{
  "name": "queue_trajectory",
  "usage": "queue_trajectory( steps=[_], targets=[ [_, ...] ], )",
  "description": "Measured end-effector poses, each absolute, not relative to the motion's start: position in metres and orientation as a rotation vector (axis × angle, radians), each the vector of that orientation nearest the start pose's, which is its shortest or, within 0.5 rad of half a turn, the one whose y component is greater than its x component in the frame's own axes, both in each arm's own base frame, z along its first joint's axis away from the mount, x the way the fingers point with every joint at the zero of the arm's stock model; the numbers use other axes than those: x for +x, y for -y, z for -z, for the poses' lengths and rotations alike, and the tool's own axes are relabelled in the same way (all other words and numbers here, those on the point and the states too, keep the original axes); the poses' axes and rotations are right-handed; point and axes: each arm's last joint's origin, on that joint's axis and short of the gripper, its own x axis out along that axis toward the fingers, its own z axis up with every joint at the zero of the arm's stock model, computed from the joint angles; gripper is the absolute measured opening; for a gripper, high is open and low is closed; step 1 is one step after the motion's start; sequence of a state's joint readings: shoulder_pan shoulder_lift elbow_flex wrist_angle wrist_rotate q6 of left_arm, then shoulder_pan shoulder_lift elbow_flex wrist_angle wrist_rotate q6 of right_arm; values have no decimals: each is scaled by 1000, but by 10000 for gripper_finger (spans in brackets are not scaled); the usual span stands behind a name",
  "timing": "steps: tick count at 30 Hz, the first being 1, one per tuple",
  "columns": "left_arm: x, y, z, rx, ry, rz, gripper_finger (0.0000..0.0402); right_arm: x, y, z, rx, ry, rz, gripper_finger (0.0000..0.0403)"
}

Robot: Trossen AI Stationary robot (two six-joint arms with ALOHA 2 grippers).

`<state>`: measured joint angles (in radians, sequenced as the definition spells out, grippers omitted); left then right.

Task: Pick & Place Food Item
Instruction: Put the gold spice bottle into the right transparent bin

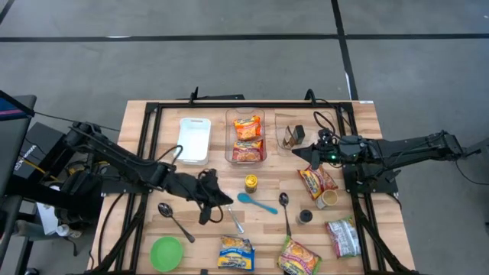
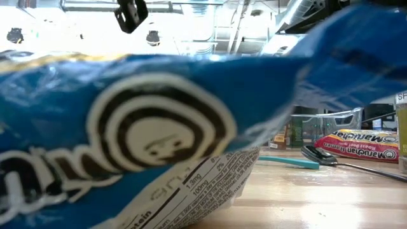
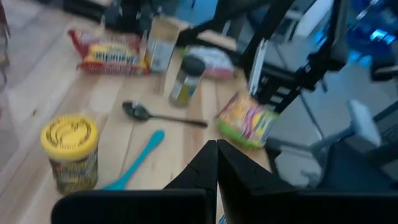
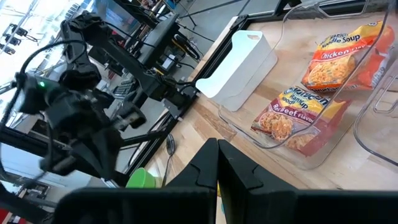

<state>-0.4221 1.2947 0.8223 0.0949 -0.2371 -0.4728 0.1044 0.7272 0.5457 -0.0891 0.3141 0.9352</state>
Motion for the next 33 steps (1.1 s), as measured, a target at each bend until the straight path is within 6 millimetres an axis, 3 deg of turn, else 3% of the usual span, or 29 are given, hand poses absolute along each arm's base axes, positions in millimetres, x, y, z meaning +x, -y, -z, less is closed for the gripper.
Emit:
queue_trajectory(
  steps=[10,19,33],
  targets=[
    [240,100,-298,-347,-253,135,0,167,-9,-268,891,-159,290,0],
    [240,100,-296,-342,-271,131,0,166,-12,-269,903,-218,207,0],
    [240,100,-295,-340,-275,130,0,141,-23,-313,936,-514,244,0]
  ],
)
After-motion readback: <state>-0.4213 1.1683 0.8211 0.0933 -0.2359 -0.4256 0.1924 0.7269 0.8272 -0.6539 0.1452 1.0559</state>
